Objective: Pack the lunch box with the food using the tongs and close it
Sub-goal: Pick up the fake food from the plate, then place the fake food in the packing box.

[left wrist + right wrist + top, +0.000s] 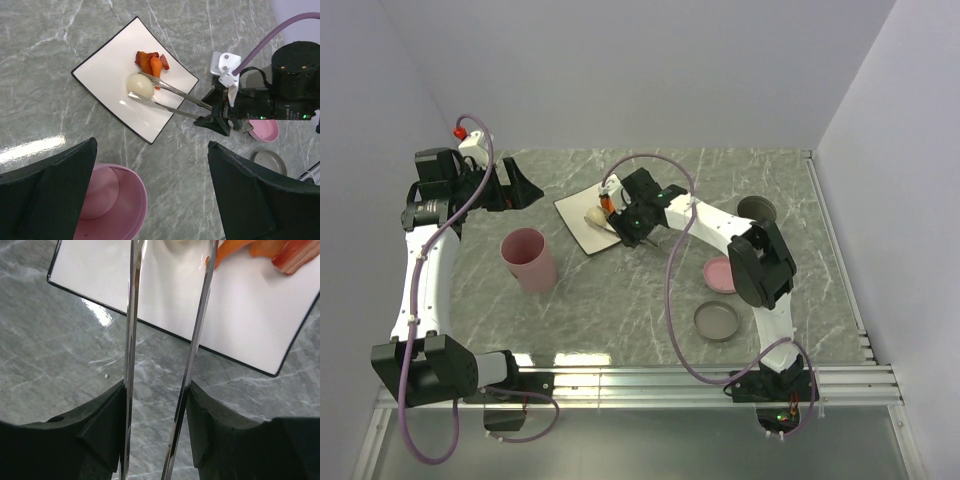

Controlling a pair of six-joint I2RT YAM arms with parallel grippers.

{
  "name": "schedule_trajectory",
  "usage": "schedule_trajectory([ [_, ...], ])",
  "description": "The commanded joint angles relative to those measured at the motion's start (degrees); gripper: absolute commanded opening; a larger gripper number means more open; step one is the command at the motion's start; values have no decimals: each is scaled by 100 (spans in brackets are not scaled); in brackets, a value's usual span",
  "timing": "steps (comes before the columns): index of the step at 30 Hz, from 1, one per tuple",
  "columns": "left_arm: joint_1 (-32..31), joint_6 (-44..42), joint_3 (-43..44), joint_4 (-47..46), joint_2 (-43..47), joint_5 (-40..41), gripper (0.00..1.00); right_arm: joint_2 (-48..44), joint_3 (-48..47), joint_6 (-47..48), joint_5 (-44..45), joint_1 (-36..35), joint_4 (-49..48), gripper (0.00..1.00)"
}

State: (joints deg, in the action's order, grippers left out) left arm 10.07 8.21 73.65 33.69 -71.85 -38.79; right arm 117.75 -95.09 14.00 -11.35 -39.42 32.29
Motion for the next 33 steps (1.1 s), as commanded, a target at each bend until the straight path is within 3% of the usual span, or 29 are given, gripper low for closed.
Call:
schedule_trajectory([
  [1, 4, -74, 141, -161, 66, -121, 98, 116, -317, -2, -86, 31, 22, 54],
  [9, 4, -74, 106, -144, 75, -112, 98, 46, -335, -169, -244, 31, 14, 47],
  [18, 57, 84, 176, -117, 40, -322, 99, -639, -177, -459, -420, 57, 119, 39],
  [27, 268, 515, 527, 67, -91, -331, 99, -1562, -89, -486, -771, 57, 629, 38],
  [33, 601, 577, 695, 190, -250, -920, 99, -2011, -194, -504, -1097, -74, 1024, 38],
])
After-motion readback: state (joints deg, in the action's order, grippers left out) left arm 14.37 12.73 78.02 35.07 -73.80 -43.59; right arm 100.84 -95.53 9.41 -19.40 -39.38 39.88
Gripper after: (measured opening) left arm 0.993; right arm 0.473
